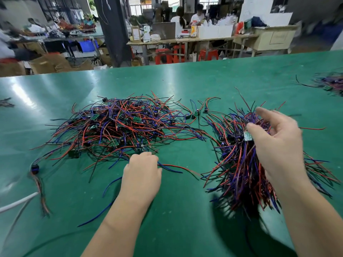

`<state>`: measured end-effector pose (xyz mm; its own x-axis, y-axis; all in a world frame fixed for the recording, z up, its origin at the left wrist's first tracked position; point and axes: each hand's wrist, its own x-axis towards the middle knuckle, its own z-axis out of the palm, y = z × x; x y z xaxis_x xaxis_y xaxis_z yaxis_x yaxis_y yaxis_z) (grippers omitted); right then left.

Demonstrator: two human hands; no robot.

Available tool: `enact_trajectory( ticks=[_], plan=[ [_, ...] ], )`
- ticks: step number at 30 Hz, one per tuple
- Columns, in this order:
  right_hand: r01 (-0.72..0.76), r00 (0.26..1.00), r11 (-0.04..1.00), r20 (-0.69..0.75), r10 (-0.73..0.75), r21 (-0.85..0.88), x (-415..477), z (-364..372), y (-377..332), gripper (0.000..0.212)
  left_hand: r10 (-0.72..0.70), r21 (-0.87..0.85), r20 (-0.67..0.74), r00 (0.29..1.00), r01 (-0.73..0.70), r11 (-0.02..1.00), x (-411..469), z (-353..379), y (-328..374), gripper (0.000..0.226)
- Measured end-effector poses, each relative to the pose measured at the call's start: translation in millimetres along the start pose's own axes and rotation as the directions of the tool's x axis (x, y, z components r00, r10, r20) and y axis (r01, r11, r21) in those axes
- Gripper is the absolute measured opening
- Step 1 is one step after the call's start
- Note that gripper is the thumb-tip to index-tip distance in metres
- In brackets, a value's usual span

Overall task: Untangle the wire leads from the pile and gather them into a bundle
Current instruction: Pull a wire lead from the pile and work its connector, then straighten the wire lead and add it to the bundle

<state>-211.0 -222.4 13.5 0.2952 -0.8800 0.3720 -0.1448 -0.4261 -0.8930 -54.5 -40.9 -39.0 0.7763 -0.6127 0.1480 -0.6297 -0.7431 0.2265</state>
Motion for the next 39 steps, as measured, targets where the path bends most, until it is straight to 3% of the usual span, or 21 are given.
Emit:
enact_trajectory(
  ticks=[3,8,10,12,15,17,19,21,23,26,29,33,39],
  plan=[
    [0.034,0.996,0.999,0.077,-0.035,0.015,-9.9,5.8,-7.5,0.033,-0.005,-0.078,-0.026,1.0,0.003,0.997,1.7,1.8,-2.5,0.02],
    [0.077,0.984,0.996,0.159,-0.085,0.055,-18.9,12.2,-8.9,0.037,0.003,-0.064,-0.055,0.999,-0.007,0.998,4.8,3.5,-5.3,0.011],
    [0.057,0.977,0.993,0.198,-0.078,0.106,-21.9,15.3,-7.6,0.034,0.012,-0.261,-0.187,0.982,-0.061,0.963,5.0,2.7,-0.9,0.006],
    [-0.01,0.955,0.982,0.294,-0.046,0.186,-26.0,18.7,-8.4,0.033,-0.012,-0.459,-0.405,0.914,-0.191,0.868,3.5,-3.9,6.5,0.006],
    [-0.091,0.863,0.98,0.506,-0.011,0.176,-32.9,24.7,-10.7,0.03,-0.025,-0.546,-0.657,0.753,-0.453,0.705,-4.0,-19.1,16.5,0.004],
    [-0.093,0.753,0.991,0.657,0.004,0.101,-38.9,29.6,-11.3,0.033,0.05,-0.537,-0.706,0.707,-0.579,0.614,-12.9,-24.3,25.5,0.01],
    [-0.153,0.653,0.983,0.757,0.02,0.106,-43.2,30.7,-11.5,0.059,0.174,-0.523,-0.699,0.694,-0.662,0.537,-24.1,-25.3,38.3,0.011],
    [-0.205,0.621,0.96,0.783,-0.022,0.189,-45.0,29.4,-9.6,0.075,0.318,-0.512,-0.672,0.669,-0.729,0.454,-35.2,-21.9,51.5,0.01],
    [-0.246,0.654,0.932,0.755,-0.042,0.265,-47.7,33.6,-14.8,0.073,0.43,-0.485,-0.644,0.633,-0.772,0.41,-42.0,-17.3,60.2,0.01],
    [-0.428,0.753,0.747,0.658,-0.016,0.508,-49.7,36.3,-24.6,0.042,0.469,-0.463,-0.642,0.607,-0.794,0.394,-42.1,-16.5,62.7,0.014],
    [-0.466,0.742,0.696,0.67,-0.03,0.547,-43.2,37.0,-19.1,0.029,0.399,-0.42,-0.702,0.59,-0.796,0.437,-37.1,-21.5,59.1,0.023],
    [-0.581,0.741,0.554,0.669,0.058,0.596,-32.3,28.6,-17.4,0.04,0.252,-0.413,-0.736,0.629,-0.711,0.569,-30.1,-25.4,51.6,0.027],
    [-0.638,0.723,0.433,0.689,0.054,0.636,-26.0,20.6,-22.1,0.058,0.18,-0.513,-0.63,0.756,-0.578,0.635,-30.5,-24.2,54.2,0.031]
  ],
)
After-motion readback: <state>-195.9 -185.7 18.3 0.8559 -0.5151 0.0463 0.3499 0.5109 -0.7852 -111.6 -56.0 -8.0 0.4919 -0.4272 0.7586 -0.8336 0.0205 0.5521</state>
